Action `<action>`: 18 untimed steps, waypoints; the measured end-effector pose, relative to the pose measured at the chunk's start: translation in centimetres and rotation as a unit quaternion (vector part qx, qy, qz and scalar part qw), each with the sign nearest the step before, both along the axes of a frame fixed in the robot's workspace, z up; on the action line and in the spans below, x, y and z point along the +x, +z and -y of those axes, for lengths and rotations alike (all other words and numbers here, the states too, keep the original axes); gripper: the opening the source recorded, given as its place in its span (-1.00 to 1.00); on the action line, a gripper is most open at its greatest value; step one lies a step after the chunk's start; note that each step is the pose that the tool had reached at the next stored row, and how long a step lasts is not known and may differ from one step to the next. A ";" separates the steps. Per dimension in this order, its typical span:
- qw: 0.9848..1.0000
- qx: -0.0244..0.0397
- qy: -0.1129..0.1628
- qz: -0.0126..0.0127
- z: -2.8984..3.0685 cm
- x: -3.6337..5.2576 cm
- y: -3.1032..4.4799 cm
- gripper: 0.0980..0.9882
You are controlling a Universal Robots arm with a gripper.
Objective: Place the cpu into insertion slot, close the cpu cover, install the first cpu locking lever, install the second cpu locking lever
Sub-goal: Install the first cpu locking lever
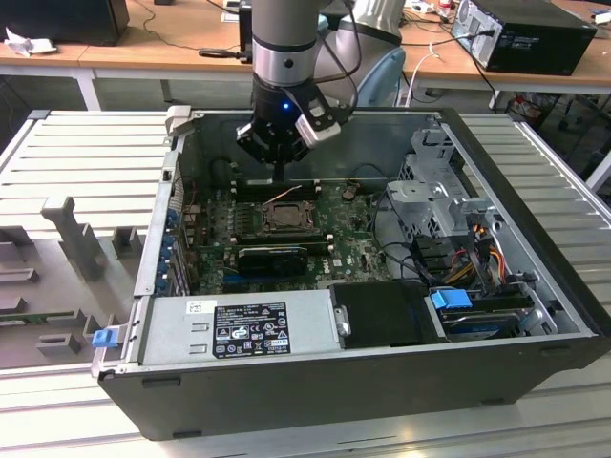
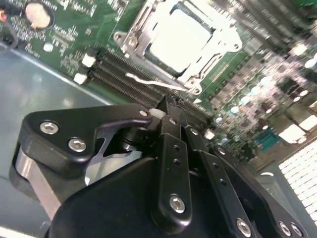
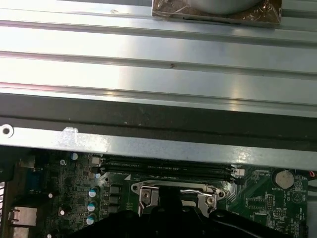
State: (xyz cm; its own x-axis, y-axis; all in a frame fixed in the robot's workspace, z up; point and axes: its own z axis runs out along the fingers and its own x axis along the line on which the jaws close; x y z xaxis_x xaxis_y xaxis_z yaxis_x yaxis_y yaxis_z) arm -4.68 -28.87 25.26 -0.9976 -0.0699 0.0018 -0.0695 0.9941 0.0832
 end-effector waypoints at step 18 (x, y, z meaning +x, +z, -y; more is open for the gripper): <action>1.000 0.011 -0.001 0.003 0.11 0.48 -1.39 -0.98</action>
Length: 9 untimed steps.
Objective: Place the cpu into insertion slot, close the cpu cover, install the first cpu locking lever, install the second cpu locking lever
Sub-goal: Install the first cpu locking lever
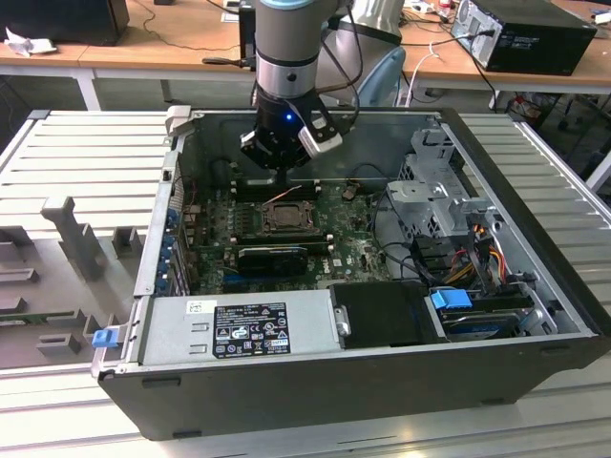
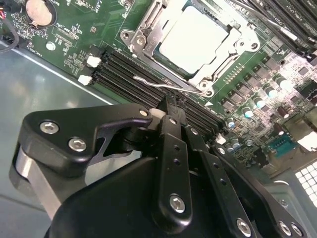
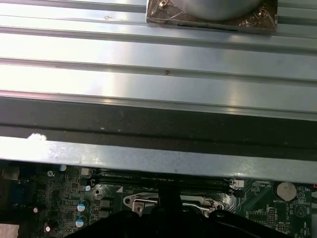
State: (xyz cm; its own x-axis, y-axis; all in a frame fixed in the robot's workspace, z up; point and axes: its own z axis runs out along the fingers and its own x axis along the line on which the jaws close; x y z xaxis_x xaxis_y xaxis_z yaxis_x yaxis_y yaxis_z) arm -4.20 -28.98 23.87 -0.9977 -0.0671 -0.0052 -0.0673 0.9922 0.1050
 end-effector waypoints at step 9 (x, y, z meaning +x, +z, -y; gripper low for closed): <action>1.000 0.000 0.000 0.000 -0.09 1.20 -0.92 -0.98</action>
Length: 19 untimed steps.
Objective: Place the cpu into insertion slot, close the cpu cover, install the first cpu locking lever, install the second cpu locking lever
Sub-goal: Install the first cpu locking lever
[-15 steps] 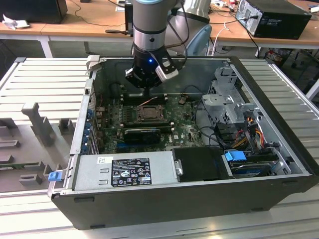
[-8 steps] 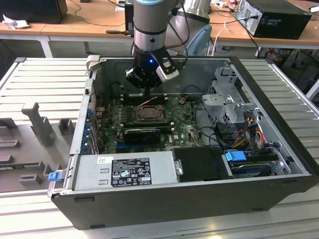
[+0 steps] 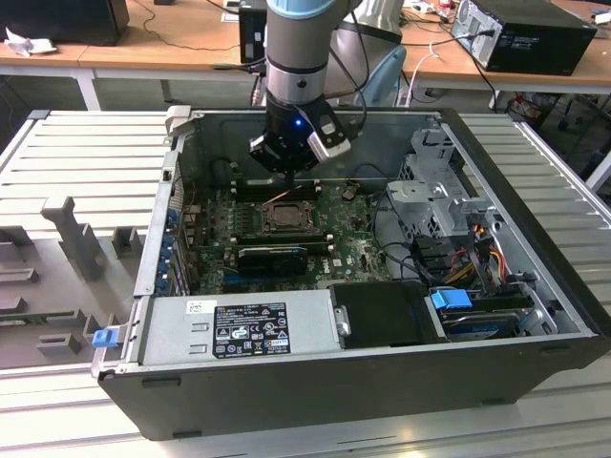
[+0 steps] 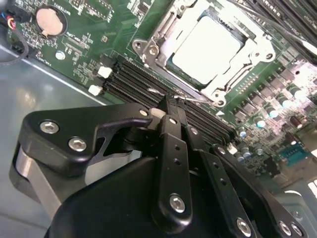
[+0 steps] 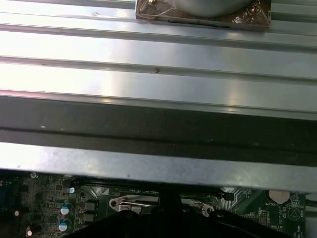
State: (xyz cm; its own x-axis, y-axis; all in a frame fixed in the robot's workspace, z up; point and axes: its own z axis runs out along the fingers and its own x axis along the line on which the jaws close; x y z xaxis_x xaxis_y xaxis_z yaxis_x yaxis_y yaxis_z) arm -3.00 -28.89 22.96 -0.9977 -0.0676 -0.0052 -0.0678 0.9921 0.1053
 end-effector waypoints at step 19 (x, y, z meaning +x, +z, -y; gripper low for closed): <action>1.000 -0.002 0.000 0.000 -0.01 1.30 -2.34 -0.98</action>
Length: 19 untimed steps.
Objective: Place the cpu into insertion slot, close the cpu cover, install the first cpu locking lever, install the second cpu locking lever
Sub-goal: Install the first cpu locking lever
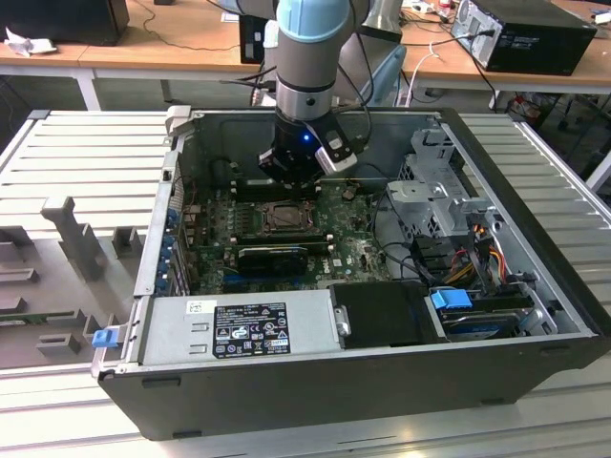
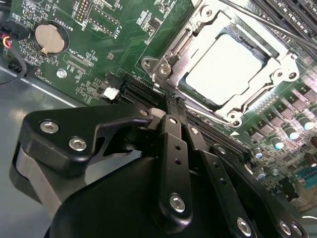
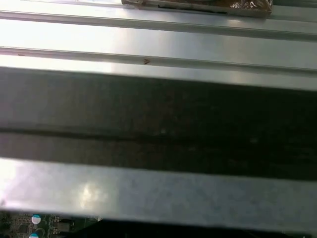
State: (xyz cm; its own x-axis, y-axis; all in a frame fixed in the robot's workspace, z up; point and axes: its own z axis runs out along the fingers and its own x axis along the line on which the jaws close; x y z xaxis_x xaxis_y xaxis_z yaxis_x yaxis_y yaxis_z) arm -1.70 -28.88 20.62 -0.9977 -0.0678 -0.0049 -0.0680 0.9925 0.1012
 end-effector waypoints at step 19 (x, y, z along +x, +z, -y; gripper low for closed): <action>1.000 -0.009 0.000 0.000 0.00 0.10 0.14 -0.98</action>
State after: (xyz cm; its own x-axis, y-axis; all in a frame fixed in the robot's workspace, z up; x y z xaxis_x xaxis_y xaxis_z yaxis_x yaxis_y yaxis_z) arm -1.60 -28.87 20.76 -0.9977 -0.0678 -0.0036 -0.0679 0.9941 0.0842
